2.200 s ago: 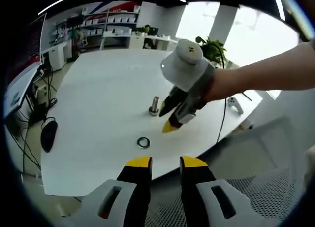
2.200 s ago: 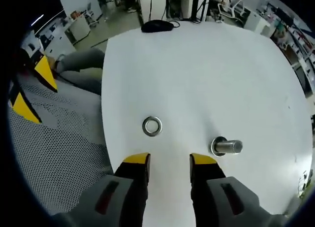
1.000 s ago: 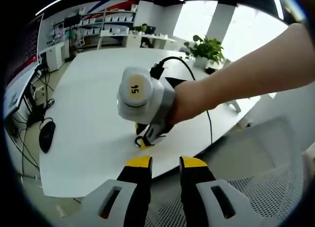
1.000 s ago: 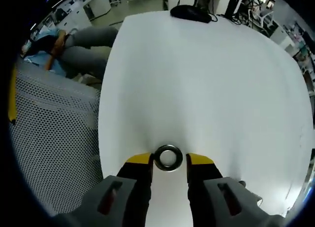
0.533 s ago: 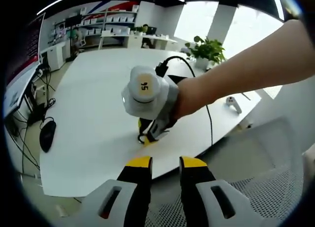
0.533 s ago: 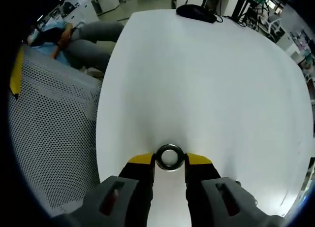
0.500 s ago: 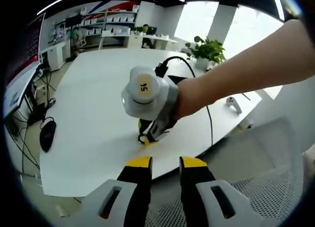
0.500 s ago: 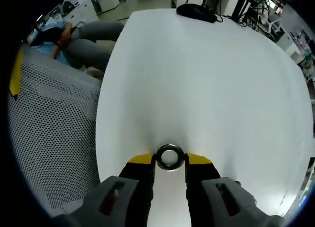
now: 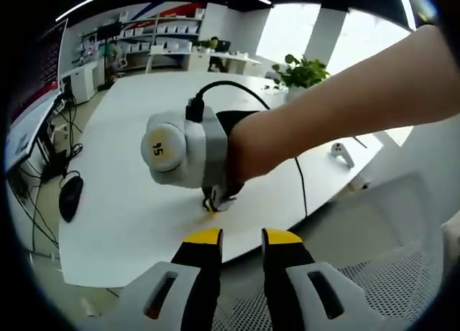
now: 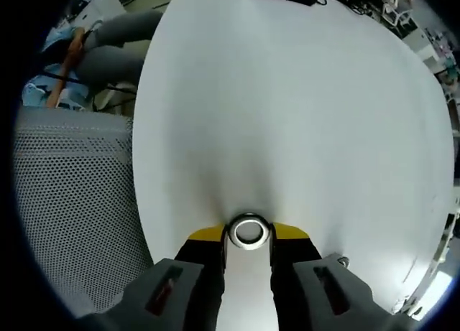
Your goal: Place the washer onto the threaded stud by aligning its center hole with the stud, sliding it down to the base, and recovering from edge contact or off-axis alignment until the washer reaches the visible bottom stop.
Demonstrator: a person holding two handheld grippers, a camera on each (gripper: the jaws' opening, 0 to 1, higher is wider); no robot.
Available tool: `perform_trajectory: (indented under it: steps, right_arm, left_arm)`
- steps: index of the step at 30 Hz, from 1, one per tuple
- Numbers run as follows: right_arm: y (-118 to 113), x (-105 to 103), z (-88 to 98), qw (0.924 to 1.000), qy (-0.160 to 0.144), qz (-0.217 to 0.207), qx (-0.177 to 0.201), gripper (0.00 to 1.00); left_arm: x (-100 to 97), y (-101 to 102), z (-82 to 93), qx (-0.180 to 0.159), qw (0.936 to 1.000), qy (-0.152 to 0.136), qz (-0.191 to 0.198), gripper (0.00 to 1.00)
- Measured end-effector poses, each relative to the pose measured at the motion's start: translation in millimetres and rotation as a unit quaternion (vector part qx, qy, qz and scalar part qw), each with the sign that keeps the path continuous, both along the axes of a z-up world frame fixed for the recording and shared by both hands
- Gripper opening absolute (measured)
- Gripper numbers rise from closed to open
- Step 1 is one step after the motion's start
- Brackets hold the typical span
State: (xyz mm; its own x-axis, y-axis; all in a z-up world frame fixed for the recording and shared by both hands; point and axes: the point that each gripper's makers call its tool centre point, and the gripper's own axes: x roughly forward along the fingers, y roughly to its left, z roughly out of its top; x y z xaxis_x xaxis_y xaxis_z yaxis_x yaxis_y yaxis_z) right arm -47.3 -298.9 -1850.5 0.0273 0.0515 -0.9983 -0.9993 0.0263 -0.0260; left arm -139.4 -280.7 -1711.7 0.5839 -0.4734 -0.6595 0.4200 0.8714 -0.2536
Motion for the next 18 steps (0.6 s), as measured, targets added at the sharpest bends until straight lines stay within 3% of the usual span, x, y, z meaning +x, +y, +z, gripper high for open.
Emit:
perform_trajectory:
  steps: [6, 10, 15, 17, 18]
  right_arm:
    - [1.5, 3.0, -2.9, 0.9965, 0.022, -0.008, 0.081, 0.23]
    - [1.6, 7.2, -6.3, 0.9964, 0.006, 0.001, 0.084, 0.23]
    - [3.3, 9.9, -5.6, 0.9956, 0.013, -0.009, 0.092, 0.23]
    - [3.3, 11.5, -7.1, 0.9957, 0.011, 0.007, 0.091, 0.24]
    - [3.1, 11.2, -7.6, 0.9951, 0.014, 0.036, 0.091, 0.25]
  left_arm:
    - [1.5, 0.7, 1.0, -0.003, 1.0000, -0.002, 0.003, 0.19]
    - [2.3, 1.1, 1.2, -0.003, 1.0000, -0.003, 0.006, 0.18]
    - [1.4, 0.7, 0.2, -0.001, 1.0000, 0.000, 0.004, 0.18]
    - [1.4, 1.0, 0.1, -0.001, 1.0000, 0.000, 0.005, 0.18]
    - [1.4, 1.1, 0.2, -0.001, 1.0000, 0.000, 0.006, 0.18]
